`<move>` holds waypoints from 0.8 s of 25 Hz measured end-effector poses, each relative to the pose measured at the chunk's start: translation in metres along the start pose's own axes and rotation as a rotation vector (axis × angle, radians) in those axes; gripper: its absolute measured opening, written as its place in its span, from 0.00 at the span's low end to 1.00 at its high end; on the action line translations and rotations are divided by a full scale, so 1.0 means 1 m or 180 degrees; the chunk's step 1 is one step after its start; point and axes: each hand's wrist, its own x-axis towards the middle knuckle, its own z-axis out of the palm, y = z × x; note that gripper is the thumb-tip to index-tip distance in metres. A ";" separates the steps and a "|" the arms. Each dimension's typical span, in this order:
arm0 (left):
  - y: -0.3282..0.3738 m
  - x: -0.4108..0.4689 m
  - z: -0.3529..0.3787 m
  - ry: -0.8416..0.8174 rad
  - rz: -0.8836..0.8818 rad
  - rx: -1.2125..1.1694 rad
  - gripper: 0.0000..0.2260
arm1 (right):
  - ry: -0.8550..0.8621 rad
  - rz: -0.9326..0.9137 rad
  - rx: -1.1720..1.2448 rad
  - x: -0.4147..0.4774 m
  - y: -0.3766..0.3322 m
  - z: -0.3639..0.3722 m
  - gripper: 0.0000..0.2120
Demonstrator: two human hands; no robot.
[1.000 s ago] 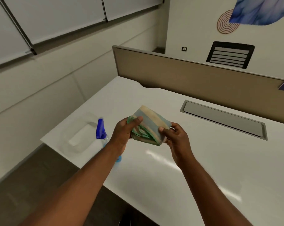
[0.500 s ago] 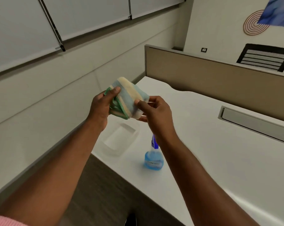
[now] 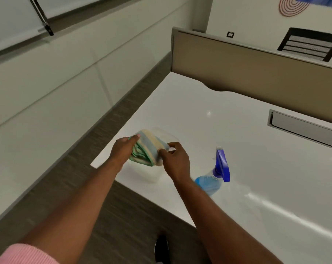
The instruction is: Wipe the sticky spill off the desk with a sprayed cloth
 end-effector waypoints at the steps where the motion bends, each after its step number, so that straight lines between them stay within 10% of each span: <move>1: -0.006 0.007 0.001 0.0013 0.0047 0.0389 0.17 | 0.0033 0.0023 -0.0244 0.005 0.006 0.004 0.20; 14: -0.032 0.022 0.013 0.0240 0.1557 0.3479 0.19 | -0.0523 -0.0533 -0.2901 0.051 0.033 0.043 0.09; 20: -0.045 0.023 0.021 0.0087 0.1527 0.4223 0.21 | -0.0644 -0.0517 -0.2904 0.053 0.048 0.054 0.12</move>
